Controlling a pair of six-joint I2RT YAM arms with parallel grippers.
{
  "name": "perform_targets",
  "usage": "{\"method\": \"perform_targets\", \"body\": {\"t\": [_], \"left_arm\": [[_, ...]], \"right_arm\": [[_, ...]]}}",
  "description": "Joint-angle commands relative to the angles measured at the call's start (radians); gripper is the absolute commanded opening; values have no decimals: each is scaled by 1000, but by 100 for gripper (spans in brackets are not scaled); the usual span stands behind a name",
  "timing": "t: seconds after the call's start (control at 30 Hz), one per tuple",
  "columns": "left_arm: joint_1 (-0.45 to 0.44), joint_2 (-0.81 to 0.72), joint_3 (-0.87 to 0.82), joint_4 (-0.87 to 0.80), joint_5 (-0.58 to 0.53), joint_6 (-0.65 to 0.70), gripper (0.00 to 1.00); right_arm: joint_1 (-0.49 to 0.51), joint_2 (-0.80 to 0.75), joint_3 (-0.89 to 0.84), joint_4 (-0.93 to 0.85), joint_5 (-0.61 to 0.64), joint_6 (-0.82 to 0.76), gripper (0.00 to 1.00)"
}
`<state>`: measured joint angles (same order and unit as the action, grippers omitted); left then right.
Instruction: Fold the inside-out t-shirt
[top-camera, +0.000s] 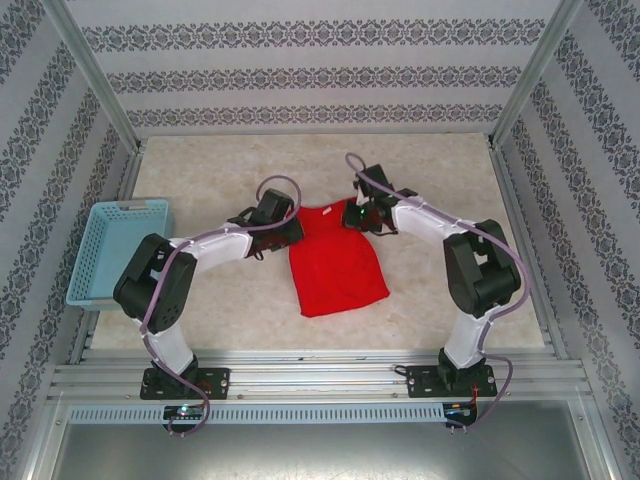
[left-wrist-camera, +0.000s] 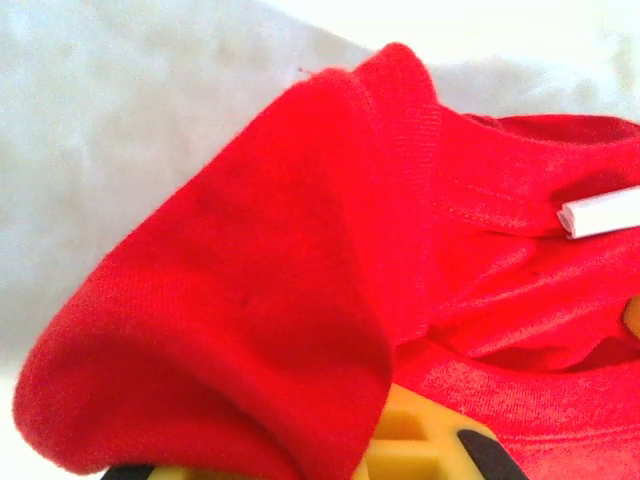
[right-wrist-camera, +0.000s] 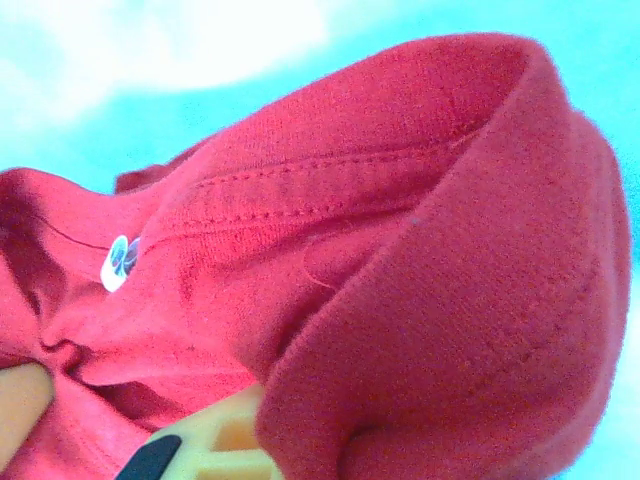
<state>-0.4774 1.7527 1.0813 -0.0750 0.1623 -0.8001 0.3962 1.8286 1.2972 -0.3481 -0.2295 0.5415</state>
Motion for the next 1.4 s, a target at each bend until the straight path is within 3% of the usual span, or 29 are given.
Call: {"method": "perform_targets", "body": {"t": [0.0, 0.17, 0.4, 0.57, 0.67, 0.83, 0.9, 1.1, 1.17, 1.37], "left_arm": [[73, -30, 125, -5, 13, 79, 0], [88, -62, 234, 0, 47, 183, 0], [22, -223, -129, 245, 134, 138, 0], [-58, -283, -284, 274, 119, 86, 0], [-64, -268, -288, 242, 55, 74, 0], [-63, -158, -187, 140, -32, 82, 0], [-63, -113, -165, 101, -62, 51, 5], [-63, 7, -106, 39, -58, 5, 13], [-63, 22, -87, 2, -48, -4, 18], [-59, -35, -64, -193, -161, -41, 40]], "right_arm": [[-46, -38, 150, 5, 2, -65, 0], [-51, -100, 196, 21, 42, -108, 0], [-12, -341, -261, 260, 80, -54, 0], [35, -453, -464, 284, 87, -12, 0], [51, -460, -466, 227, 168, -23, 0], [43, -334, -376, 124, 264, -47, 0], [43, -274, -332, 84, 292, -42, 0], [31, -114, -239, 14, 341, -31, 12], [27, -115, -235, 12, 341, -32, 21], [30, -210, -225, -64, 381, -60, 63]]}}
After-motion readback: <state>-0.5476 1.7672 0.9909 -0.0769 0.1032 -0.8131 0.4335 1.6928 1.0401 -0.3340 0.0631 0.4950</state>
